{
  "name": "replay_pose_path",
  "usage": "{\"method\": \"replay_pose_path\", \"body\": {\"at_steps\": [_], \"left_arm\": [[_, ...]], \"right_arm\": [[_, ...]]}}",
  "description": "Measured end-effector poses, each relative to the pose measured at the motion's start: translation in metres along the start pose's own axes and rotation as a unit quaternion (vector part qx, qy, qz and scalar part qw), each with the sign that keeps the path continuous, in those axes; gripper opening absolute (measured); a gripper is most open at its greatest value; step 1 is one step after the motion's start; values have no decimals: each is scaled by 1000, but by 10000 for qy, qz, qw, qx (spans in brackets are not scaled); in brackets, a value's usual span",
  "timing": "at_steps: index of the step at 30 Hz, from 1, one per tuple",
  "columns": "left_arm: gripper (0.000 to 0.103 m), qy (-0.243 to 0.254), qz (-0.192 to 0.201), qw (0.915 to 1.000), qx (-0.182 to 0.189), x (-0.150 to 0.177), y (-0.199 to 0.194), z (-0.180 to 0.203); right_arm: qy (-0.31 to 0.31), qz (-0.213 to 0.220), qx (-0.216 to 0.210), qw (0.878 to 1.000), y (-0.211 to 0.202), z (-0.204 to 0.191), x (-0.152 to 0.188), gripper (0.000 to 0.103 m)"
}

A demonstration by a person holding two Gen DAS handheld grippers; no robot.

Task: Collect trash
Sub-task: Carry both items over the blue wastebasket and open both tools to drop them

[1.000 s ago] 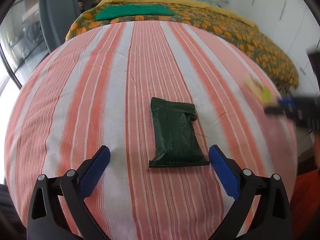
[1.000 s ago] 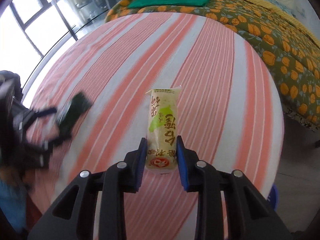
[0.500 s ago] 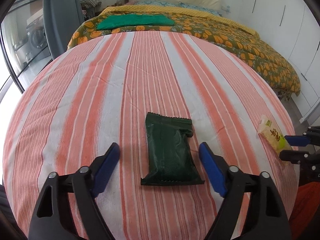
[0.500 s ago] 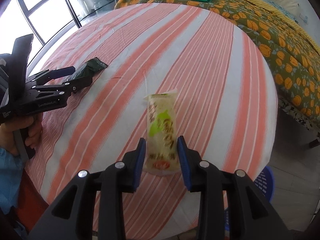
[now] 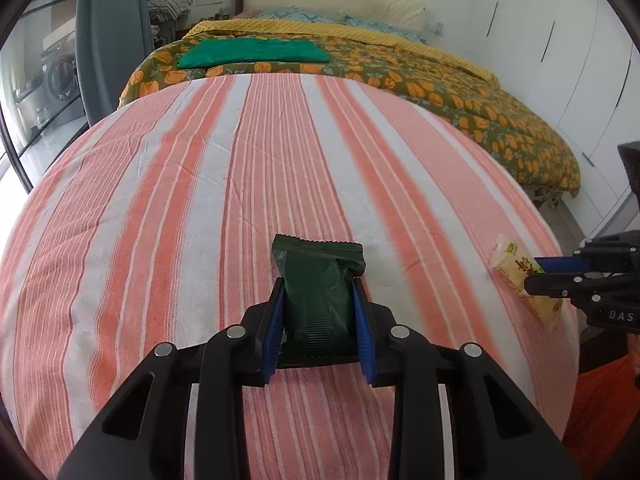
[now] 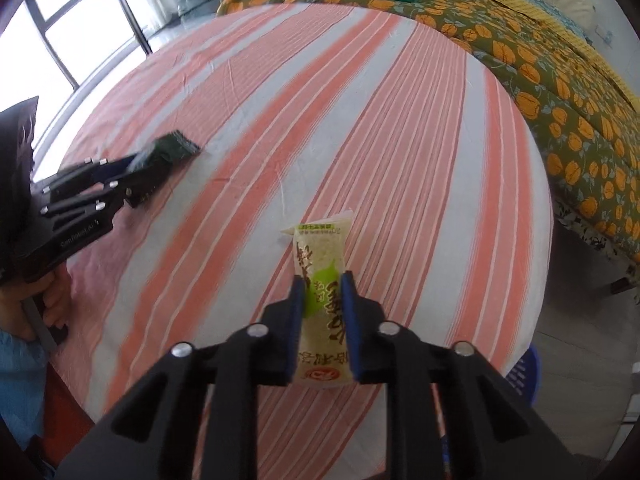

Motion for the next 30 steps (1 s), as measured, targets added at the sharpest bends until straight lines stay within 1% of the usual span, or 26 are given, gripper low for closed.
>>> {"method": "replay_pose_path", "body": {"at_steps": [3,6,8,11,14,16,18,19,21,22,23,25,28,30], "left_arm": [[30,33,54,9998,192,1,-11,9],[29,159,54,9991,392,8,-21,26],[29,219,32,9984,513,15,-26,37],[29,175,-88,9964,828,30,-34,57],[29,201,-173,9927,1175,49,-48,89],[29,247,-240,9902,1351,60,-55,113],[29,416,-339,9856,1602,74,-61,151],[29,477,-391,9836,1696,80,-62,167],[29,672,-556,9768,1956,93,-64,210],[29,759,-641,9739,2040,99,-64,228],[29,890,-760,9694,2156,108,-61,255],[29,1099,-994,9628,2259,123,-50,293],[29,1380,-1280,9563,2235,149,-21,340],[29,1492,-1495,9532,2164,166,3,362]], "right_arm": [[209,311,-127,9992,-17,-3,5,15],[483,641,-440,9958,-40,-7,15,15],[706,849,-644,9918,-55,-3,25,15],[1075,1143,-772,9846,-78,18,47,15],[1538,1351,-714,9762,-95,57,85,15],[1793,1307,-404,9742,-99,90,118,15],[2000,1185,-128,9725,-98,119,147,15],[2158,1122,-56,9700,-96,134,164,15],[2367,1051,66,9659,-92,156,187,15],[2420,1018,133,9648,-90,165,197,15],[2455,993,177,9642,-87,170,204,15],[2567,943,238,9616,-81,186,220,15],[2776,861,304,9563,-70,205,244,15],[2923,789,304,9526,-59,219,259,15]]}}
Point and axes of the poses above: each gripper's, at about its wrist camera, not at the fingertips, and y roughly the way its jaws point, z to its right, x to its underside, the point moved 9 cm from there along y, roughly the way its jaws point, and after that the axes turned 15 degrees about -y, right-handed, at the moved point
